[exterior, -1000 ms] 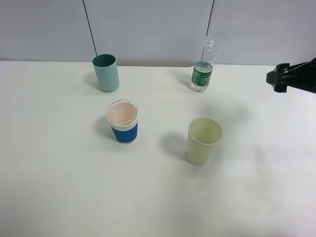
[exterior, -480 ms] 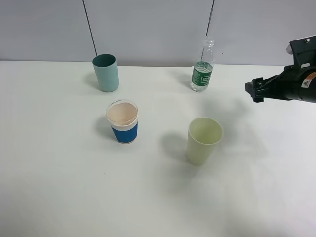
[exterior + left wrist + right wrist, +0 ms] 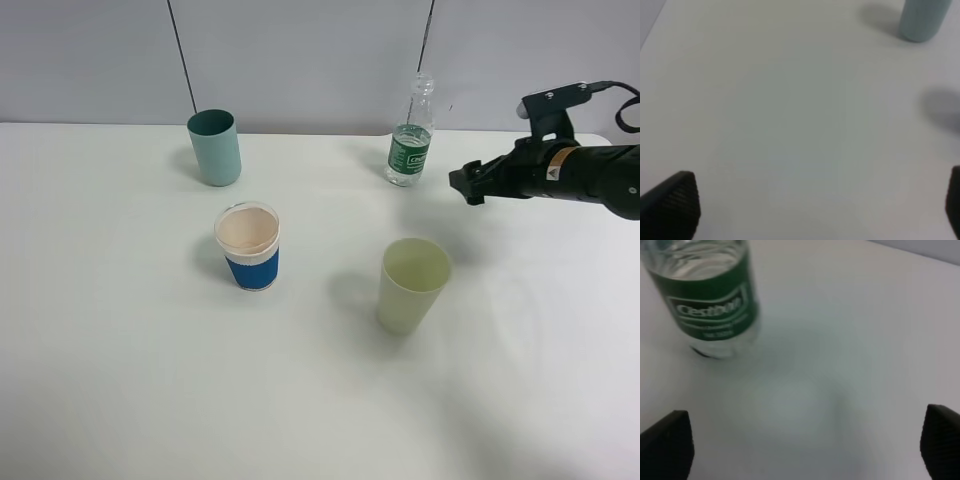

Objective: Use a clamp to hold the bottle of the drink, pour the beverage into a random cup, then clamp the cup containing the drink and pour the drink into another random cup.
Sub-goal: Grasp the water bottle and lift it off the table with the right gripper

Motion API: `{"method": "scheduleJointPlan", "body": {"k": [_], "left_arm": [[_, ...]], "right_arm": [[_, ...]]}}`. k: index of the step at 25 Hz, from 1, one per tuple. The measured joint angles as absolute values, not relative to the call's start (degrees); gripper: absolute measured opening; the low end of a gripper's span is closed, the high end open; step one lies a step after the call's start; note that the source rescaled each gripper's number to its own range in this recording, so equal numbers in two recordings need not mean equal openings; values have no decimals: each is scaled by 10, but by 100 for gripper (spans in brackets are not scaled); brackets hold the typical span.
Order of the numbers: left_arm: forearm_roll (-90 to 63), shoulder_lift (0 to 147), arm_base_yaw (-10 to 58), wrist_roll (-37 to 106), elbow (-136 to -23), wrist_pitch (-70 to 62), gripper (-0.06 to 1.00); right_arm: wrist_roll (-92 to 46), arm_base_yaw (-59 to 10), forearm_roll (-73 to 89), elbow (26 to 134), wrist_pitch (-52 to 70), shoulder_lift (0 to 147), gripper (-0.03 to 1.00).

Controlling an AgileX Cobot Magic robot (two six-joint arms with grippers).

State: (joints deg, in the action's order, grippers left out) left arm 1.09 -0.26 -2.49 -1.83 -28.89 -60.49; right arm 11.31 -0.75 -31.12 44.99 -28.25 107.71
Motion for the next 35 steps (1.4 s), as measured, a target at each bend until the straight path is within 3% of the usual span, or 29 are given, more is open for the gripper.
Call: {"method": "scheduleJointPlan", "body": {"k": [9, 35], "left_arm": [[11, -3, -25, -18, -289, -605, 100], [11, -3, -25, -18, -289, -605, 100]], "right_arm": [[121, -40, -376, 535, -329, 1150, 79], [130, -42, -398, 649, -416, 1257, 79]]}}
